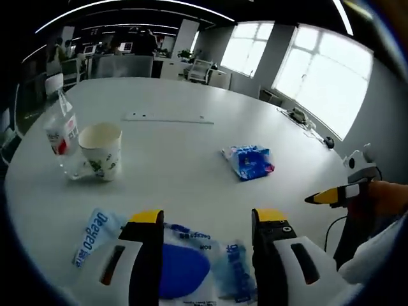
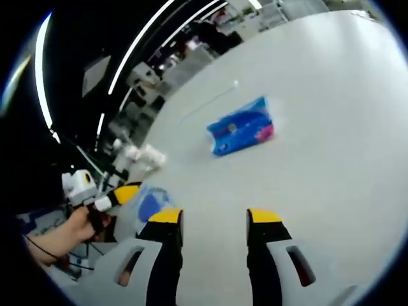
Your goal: Arrange the tabletop items into an orderly group along one side of the table until the central work area is clear of visible clutter.
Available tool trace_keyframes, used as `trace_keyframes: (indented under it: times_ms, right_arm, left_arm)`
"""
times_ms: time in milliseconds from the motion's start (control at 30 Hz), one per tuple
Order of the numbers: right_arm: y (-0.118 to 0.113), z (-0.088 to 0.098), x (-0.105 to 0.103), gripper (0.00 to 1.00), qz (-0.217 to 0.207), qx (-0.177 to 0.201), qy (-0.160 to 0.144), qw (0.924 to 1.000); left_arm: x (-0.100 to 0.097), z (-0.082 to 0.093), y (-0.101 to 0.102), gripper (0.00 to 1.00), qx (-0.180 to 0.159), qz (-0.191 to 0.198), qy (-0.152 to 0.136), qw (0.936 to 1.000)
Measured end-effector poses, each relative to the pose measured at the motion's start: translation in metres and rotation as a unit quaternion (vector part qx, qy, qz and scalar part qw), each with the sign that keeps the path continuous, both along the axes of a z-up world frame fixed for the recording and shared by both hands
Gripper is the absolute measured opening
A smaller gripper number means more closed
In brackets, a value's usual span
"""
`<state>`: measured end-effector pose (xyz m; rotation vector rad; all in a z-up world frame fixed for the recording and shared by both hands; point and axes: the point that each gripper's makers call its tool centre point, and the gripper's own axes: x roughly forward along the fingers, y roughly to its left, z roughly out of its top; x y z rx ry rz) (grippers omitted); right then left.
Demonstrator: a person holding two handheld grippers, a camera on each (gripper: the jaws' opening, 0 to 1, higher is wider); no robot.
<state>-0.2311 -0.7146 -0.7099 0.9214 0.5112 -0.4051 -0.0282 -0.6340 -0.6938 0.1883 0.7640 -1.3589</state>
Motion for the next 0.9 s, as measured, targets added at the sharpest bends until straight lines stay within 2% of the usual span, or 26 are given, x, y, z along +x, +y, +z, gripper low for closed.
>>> trace_keyframes:
  times_ms: [233,300,367,433,767,900]
  right_arm:
    - [0.004,0.004,0.001,0.38,0.009,0.003,-0.003,1.0]
    - [0.006,0.002,0.0,0.38,0.01,0.008,-0.001,0.9999]
    - [0.009,0.001,0.0,0.38,0.012,0.01,0.001,0.9999]
    - [0.012,-0.002,0.0,0.38,0.016,0.012,0.005,0.9998]
    - [0.021,-0.004,0.002,0.38,0.027,0.024,0.006,0.9993]
    - [0.033,-0.008,0.004,0.38,0.036,0.047,0.005,0.9982]
  left_arm:
    - [0.02,-0.003,0.015,0.55,0.01,0.018,-0.009,0.9998]
    - [0.035,-0.002,0.021,0.55,0.009,0.041,-0.016,0.999]
    - [0.045,0.0,0.026,0.55,0.004,0.066,-0.004,0.9978]
    - [0.054,0.0,0.031,0.55,0.004,0.074,-0.007,0.9972]
    - [0.069,-0.007,0.051,0.54,0.025,0.084,-0.018,0.9959]
    - [0.074,-0.011,0.062,0.54,0.039,0.088,-0.021,0.9951]
